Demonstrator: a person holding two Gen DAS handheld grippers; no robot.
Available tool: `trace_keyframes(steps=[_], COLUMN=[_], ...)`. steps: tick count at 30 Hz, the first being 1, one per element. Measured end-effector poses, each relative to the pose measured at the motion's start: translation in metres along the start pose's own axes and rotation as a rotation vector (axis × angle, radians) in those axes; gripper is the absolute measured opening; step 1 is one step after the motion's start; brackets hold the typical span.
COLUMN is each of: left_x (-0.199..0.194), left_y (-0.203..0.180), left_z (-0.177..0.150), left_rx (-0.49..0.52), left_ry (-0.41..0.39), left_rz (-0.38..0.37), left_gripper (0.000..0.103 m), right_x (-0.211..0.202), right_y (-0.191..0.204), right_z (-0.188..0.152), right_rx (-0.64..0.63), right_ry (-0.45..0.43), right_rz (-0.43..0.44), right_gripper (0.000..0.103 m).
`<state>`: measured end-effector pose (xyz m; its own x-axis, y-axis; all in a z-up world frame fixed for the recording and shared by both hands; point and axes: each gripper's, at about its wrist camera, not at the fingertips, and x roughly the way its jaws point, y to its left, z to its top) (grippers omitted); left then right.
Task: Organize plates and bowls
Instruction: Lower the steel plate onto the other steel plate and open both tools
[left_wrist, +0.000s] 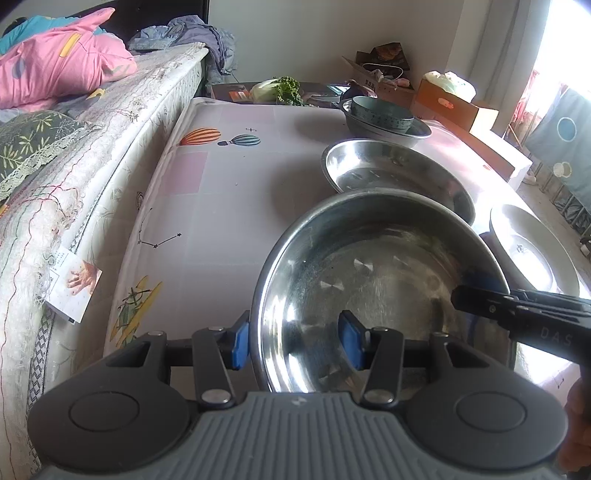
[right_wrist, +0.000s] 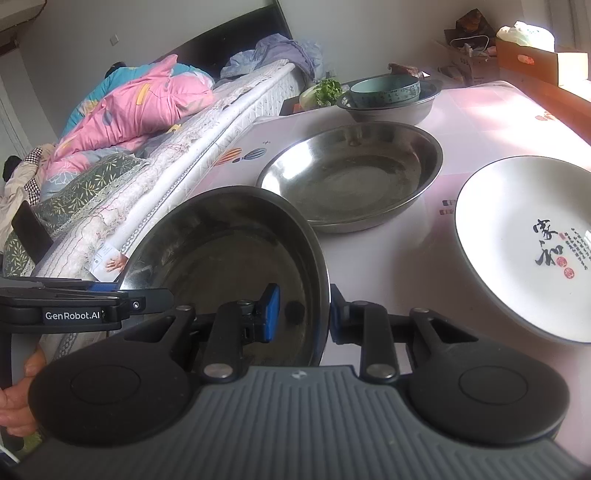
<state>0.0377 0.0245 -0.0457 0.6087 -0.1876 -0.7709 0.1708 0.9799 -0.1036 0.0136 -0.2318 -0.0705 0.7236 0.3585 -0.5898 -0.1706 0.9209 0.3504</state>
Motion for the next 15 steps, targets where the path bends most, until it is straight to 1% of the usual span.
trace_keyframes(steps=[9, 15], left_x=[0.004, 0.009], left_y=[-0.012, -0.023], left_z=[0.02, 0.042], left_rx=[0.01, 0.017], left_ry=[-0.017, -0.036], left_rz=[-0.003, -0.015], left_gripper=[0.049, 0.049], right_x=[0.0, -0.001], right_y=[-0.012, -0.021], right_z=[0.017, 0.041], right_rx=[0.015, 0.014], right_ry=[-0.019, -0.041], right_rz=[-0.002, -0.016], right_gripper=[0.026, 0.026])
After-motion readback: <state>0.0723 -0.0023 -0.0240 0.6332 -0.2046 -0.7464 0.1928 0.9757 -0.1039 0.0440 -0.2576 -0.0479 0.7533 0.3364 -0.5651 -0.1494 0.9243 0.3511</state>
